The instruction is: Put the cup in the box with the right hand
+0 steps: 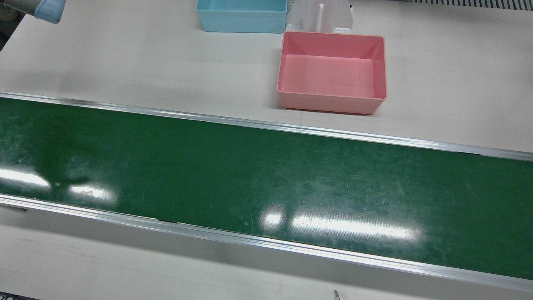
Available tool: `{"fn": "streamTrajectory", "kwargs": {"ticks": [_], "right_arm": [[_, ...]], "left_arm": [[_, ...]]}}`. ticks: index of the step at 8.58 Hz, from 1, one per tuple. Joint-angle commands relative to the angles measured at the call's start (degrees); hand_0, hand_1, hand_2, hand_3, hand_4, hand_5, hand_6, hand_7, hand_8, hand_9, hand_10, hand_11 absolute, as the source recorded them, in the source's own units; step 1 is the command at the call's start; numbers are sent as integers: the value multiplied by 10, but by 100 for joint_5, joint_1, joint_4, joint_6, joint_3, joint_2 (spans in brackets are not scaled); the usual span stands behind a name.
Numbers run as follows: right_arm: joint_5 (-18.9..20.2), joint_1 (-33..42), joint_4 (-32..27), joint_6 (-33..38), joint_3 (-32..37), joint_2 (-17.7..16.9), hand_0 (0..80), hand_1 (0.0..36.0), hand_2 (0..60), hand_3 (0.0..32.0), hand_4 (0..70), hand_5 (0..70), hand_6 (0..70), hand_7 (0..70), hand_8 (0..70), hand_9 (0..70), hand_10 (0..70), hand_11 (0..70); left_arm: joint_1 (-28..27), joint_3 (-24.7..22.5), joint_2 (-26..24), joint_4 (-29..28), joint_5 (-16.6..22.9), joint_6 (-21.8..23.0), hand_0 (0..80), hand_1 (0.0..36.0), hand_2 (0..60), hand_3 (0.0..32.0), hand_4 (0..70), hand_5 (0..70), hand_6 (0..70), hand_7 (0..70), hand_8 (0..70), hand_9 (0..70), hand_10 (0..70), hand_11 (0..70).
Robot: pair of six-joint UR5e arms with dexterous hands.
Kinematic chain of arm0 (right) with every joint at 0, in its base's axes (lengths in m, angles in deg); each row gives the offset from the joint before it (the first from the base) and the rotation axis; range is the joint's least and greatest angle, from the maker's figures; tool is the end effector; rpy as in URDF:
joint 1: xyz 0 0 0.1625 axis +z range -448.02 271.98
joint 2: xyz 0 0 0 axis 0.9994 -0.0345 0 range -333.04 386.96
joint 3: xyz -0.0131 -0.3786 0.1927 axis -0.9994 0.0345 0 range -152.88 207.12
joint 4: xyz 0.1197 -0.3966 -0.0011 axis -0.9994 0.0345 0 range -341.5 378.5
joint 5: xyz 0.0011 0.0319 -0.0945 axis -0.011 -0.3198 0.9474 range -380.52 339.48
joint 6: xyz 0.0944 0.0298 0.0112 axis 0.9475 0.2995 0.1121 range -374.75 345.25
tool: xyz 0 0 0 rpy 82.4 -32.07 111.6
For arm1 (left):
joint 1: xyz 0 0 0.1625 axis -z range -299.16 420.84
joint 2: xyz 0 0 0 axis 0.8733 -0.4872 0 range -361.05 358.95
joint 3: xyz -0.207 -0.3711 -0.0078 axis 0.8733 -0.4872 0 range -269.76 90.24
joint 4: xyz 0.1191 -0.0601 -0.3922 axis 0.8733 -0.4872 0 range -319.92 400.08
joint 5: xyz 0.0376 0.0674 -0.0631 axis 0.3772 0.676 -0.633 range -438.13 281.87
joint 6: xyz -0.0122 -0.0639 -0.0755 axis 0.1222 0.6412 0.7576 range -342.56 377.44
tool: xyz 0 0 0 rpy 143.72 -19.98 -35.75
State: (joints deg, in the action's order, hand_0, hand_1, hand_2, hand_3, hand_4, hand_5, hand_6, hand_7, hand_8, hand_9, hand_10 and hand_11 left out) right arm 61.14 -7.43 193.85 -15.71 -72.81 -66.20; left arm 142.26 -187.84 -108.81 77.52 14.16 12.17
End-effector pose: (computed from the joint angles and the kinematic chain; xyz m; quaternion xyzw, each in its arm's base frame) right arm 0.0669 -0.5001 0.6188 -0.0109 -0.7732 0.6341 0.0010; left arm -0.0443 -0.5732 0.5139 -0.0337 0.6312 -0.7676 0.1060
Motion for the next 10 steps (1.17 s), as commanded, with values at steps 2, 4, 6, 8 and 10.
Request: {"fn": "streamTrajectory", "kwargs": {"ticks": [2,4,6,8,10], "right_arm": [[9,0,0,0,0,0,557,228,311,0,578,119,210,700,365,532,438,622],[0,0,0,0,-8,0,562,230,311,0,601,120,217,700,375,545,445,631],[9,0,0,0,-9,0,562,232,313,0,587,120,214,700,368,537,437,621],[9,0,0,0,-9,0,563,233,314,0,598,120,216,700,373,543,440,625],[9,0,0,0,-17,0,564,233,317,0,596,120,215,700,370,540,437,620]], "left_arm": [[6,0,0,-9,0,0,0,0,0,0,0,0,0,0,0,0,0,0],[-3,0,0,0,0,0,0,0,0,0,0,0,0,0,0,0,0,0],[-3,0,0,0,0,0,0,0,0,0,0,0,0,0,0,0,0,0],[-3,0,0,0,0,0,0,0,0,0,0,0,0,0,0,0,0,0],[-3,0,0,-9,0,0,0,0,0,0,0,0,0,0,0,0,0,0]]}}
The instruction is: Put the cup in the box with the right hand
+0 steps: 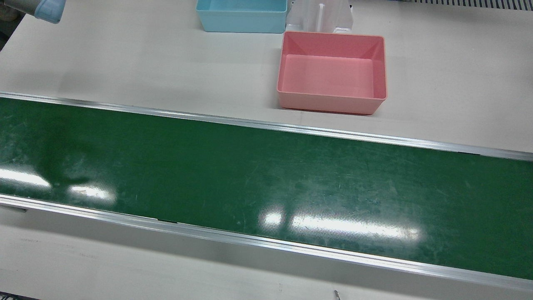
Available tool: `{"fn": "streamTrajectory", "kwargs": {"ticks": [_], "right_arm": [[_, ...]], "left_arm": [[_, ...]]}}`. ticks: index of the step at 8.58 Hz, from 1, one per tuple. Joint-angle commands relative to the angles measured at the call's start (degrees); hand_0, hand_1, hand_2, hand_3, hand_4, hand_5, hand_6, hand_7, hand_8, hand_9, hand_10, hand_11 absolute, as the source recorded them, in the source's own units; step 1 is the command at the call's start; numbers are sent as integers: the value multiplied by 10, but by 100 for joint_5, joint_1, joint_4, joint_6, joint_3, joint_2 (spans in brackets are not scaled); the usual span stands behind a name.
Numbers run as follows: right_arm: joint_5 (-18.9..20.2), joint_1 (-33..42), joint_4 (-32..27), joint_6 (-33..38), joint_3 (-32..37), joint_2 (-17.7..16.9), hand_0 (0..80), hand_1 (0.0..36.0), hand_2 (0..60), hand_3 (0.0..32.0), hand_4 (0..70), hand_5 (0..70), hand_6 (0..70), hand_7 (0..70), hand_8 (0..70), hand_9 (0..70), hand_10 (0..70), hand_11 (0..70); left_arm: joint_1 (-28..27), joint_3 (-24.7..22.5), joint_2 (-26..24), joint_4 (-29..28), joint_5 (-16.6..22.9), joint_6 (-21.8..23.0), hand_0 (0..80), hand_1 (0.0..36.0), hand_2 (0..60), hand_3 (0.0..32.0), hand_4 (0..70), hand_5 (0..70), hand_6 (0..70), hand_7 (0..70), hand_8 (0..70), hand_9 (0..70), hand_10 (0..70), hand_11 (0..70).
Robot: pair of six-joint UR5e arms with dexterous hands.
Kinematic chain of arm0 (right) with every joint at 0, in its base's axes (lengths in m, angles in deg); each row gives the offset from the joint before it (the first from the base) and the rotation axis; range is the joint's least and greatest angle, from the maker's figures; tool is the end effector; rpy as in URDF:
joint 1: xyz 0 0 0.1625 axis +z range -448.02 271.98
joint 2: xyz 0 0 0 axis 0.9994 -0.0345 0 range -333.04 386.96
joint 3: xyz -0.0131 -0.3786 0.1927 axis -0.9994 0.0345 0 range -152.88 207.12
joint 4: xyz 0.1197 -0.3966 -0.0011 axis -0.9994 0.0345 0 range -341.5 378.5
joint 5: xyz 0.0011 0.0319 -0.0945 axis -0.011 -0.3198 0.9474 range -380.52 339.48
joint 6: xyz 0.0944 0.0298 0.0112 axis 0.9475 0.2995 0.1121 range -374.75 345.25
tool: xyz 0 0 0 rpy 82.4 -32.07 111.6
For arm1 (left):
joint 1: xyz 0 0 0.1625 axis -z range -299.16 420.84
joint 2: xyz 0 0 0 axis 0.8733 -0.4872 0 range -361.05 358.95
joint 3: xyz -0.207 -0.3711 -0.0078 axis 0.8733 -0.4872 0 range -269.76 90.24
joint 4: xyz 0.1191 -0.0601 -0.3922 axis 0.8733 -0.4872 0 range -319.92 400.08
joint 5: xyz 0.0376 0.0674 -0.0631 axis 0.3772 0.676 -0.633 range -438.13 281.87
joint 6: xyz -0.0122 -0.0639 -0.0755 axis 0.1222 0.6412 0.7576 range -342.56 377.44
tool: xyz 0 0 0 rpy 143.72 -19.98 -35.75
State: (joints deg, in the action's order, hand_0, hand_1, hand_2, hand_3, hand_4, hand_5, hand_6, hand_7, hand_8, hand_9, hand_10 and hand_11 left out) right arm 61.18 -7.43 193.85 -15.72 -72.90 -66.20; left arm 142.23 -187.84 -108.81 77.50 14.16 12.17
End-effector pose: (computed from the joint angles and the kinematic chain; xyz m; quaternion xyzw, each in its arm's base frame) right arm 0.0669 -0.5001 0.6180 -0.0111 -0.7737 0.6335 0.0012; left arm -0.0440 -0.5732 0.5139 -0.0339 0.6313 -0.7675 0.1062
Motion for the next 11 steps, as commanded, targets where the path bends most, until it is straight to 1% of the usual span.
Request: {"fn": "streamTrajectory", "kwargs": {"ticks": [1,4,5,6,7,8,10,11], "right_arm": [[5,0,0,0,-35,0,563,234,314,0,584,119,209,700,362,529,428,607],[-4,0,0,0,-18,0,562,233,314,0,594,119,214,700,369,537,433,615],[-4,0,9,0,-44,0,569,242,318,0,570,121,213,700,366,534,423,601],[-4,0,9,0,-44,0,572,245,318,0,550,123,212,700,366,533,424,603],[-4,-9,9,-17,-18,17,563,238,322,0,557,123,217,700,375,543,439,624],[-4,-17,17,-26,-35,35,567,239,332,0,584,126,228,700,392,566,454,646],[-4,0,9,-18,-79,0,563,241,325,0,556,119,207,700,358,521,413,586],[5,9,0,-18,-88,0,562,238,314,0,534,119,201,677,350,509,412,586]], "left_arm": [[0,0,0,-6,0,0,0,0,0,0,0,0,0,0,0,0,0,0],[0,0,0,3,0,0,0,0,0,0,0,0,0,0,0,0,0,0],[0,0,0,3,0,0,0,0,0,0,0,0,0,0,0,0,0,0],[9,0,0,3,0,0,0,0,0,0,0,0,0,0,0,0,0,0],[9,35,0,-15,0,9,0,0,0,0,0,0,0,0,0,0,0,0],[0,70,0,-32,0,18,0,0,0,0,0,0,0,0,0,0,0,0],[0,70,0,-41,0,18,0,0,0,0,0,0,0,0,0,0,0,0],[0,70,0,-41,0,26,0,0,0,0,0,0,0,0,0,0,0,0]]}}
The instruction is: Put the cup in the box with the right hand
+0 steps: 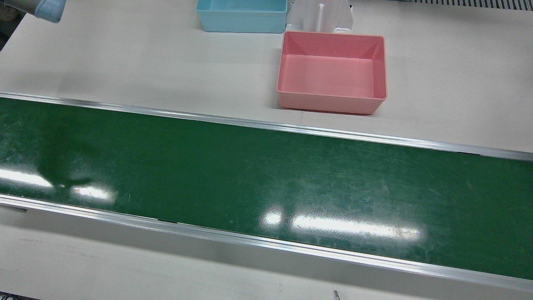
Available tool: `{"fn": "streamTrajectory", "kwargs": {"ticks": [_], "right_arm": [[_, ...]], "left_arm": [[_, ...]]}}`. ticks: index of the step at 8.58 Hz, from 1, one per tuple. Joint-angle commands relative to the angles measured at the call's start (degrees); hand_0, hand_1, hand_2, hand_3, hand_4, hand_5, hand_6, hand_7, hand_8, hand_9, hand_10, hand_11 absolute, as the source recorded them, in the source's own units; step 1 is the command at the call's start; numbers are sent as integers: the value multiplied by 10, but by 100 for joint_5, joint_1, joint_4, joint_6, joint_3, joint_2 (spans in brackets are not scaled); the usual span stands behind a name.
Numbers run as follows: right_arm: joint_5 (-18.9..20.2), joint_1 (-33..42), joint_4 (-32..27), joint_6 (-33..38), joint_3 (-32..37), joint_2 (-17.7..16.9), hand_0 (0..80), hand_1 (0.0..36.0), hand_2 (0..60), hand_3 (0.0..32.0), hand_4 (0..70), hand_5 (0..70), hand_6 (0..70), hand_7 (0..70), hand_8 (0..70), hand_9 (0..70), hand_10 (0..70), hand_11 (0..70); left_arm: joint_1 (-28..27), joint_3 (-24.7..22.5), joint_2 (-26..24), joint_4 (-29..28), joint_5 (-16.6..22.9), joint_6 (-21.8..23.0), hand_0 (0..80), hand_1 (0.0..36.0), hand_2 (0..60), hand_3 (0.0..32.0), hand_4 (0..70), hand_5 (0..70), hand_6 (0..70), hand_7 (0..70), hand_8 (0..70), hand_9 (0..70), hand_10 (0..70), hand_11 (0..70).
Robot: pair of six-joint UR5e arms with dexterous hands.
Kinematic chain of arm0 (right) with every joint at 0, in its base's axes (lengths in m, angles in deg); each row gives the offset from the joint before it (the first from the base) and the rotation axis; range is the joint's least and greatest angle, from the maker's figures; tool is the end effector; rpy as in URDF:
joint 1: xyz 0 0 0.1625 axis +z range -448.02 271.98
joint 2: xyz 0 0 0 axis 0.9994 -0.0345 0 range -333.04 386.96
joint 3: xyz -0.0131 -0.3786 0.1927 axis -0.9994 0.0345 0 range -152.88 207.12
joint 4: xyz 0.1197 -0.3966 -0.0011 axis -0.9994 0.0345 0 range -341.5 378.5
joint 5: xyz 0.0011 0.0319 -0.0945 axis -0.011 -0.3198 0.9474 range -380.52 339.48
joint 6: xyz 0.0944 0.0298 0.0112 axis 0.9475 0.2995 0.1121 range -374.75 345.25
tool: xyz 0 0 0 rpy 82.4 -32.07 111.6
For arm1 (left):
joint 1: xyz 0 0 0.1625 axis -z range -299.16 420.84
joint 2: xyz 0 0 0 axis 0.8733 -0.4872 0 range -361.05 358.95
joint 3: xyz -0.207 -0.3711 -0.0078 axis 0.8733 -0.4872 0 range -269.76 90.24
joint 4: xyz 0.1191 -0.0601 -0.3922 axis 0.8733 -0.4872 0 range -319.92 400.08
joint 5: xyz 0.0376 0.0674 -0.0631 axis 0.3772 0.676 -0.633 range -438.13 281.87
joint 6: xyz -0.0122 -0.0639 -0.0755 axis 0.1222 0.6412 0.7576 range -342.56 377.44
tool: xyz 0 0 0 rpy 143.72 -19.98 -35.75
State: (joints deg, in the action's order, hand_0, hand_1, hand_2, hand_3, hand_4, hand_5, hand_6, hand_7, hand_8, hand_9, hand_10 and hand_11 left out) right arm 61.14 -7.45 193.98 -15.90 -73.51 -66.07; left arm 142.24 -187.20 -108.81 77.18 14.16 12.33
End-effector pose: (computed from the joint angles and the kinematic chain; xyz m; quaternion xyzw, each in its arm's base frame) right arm 0.0666 -0.5013 0.6118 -0.0104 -0.7770 0.6294 0.0015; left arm -0.0439 -0.5744 0.5183 -0.0347 0.6291 -0.7694 0.1053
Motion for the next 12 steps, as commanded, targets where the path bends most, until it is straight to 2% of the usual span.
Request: {"fn": "streamTrajectory", "kwargs": {"ticks": [1,3,7,12], "right_arm": [[9,2,-5,1,-18,-13,563,238,320,0,547,121,207,692,360,523,426,606],[0,2,-13,1,-9,-13,560,236,329,0,571,123,216,700,376,545,448,637],[9,2,-13,10,-9,-13,558,235,322,0,560,120,208,694,365,530,434,617],[9,-7,-5,1,26,-5,560,233,331,0,597,124,224,700,389,563,467,665]], "left_arm": [[-2,7,0,-9,0,10,0,0,0,0,0,0,0,0,0,0,0,0],[-2,7,0,-9,0,2,0,0,0,0,0,0,0,0,0,0,0,0],[-2,7,0,-9,0,2,0,0,0,0,0,0,0,0,0,0,0,0],[-2,7,0,-9,0,2,0,0,0,0,0,0,0,0,0,0,0,0]]}}
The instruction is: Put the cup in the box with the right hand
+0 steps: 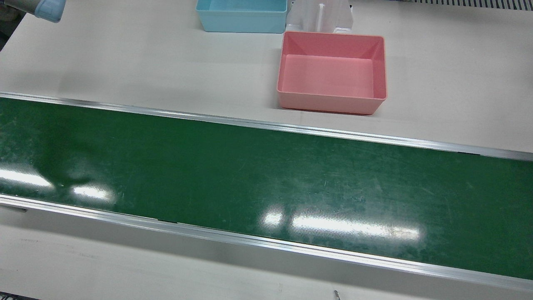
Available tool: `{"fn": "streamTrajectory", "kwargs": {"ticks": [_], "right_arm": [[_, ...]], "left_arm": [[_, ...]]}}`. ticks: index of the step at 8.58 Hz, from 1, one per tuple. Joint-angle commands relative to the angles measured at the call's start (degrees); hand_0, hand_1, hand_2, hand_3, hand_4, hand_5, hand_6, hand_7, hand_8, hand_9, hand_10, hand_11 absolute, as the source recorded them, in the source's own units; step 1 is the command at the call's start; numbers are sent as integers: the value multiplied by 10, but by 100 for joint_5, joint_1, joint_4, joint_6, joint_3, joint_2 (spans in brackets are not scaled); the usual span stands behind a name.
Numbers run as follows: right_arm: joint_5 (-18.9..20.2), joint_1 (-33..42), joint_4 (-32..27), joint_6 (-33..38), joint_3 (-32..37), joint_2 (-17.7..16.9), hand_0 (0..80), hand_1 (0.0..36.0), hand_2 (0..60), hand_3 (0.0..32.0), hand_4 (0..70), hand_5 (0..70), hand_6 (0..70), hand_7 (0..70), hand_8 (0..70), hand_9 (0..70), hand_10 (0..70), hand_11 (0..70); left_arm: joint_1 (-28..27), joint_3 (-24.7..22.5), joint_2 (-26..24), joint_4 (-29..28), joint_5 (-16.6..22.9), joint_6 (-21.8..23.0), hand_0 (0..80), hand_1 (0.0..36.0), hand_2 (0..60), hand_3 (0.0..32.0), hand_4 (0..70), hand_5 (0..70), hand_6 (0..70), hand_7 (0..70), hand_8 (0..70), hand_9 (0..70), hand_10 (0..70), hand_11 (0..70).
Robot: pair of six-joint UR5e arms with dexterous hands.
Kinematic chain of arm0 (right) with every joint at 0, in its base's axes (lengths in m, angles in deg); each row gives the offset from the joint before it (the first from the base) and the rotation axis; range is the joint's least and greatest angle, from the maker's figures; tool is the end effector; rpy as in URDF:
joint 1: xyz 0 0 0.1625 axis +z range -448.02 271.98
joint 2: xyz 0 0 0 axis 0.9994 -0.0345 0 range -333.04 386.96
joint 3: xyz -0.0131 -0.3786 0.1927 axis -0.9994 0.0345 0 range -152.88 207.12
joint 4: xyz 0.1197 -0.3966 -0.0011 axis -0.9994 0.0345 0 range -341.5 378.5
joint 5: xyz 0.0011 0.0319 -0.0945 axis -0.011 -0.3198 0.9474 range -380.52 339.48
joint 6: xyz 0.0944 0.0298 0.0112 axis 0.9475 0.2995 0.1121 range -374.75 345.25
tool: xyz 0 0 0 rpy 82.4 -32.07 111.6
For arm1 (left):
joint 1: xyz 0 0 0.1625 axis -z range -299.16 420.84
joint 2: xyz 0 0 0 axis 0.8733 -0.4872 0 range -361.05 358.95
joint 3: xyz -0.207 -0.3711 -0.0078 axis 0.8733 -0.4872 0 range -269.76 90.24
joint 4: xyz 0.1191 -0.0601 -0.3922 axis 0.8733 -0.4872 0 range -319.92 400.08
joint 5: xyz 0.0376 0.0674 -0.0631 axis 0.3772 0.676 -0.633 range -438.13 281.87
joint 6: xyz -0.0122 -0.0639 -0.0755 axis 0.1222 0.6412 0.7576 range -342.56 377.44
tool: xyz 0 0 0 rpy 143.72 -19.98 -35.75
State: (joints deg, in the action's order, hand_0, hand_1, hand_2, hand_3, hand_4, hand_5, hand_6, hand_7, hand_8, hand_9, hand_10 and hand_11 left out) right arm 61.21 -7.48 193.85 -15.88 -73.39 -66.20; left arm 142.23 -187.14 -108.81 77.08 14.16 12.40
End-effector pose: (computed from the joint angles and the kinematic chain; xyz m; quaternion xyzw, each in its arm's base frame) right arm 0.0663 -0.5004 0.6137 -0.0110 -0.7764 0.6302 0.0021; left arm -0.0437 -0.5747 0.5186 -0.0351 0.6294 -0.7692 0.1048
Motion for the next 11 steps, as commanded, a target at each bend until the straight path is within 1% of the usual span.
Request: {"fn": "streamTrajectory", "kwargs": {"ticks": [1,2,3,8,11], "right_arm": [[1,-3,9,-1,23,18,558,232,335,0,607,125,227,700,392,568,473,673],[1,-3,9,-1,23,18,556,230,335,0,603,125,226,700,393,568,474,674],[1,-3,9,-1,23,18,558,231,337,0,614,125,230,700,398,575,477,679],[-8,6,0,-1,23,18,554,229,329,0,592,124,222,700,387,560,469,666],[-8,-3,9,-1,40,26,557,229,334,0,615,125,231,700,399,577,486,691]], "left_arm": [[0,0,0,0,0,-6,0,0,0,0,0,0,0,0,0,0,0,0],[0,0,0,0,0,-6,0,0,0,0,0,0,0,0,0,0,0,0],[0,0,0,0,0,-6,0,0,0,0,0,0,0,0,0,0,0,0],[0,0,0,0,0,-6,0,0,0,0,0,0,0,0,0,0,0,0],[0,0,0,0,0,3,0,0,0,0,0,0,0,0,0,0,0,0]]}}
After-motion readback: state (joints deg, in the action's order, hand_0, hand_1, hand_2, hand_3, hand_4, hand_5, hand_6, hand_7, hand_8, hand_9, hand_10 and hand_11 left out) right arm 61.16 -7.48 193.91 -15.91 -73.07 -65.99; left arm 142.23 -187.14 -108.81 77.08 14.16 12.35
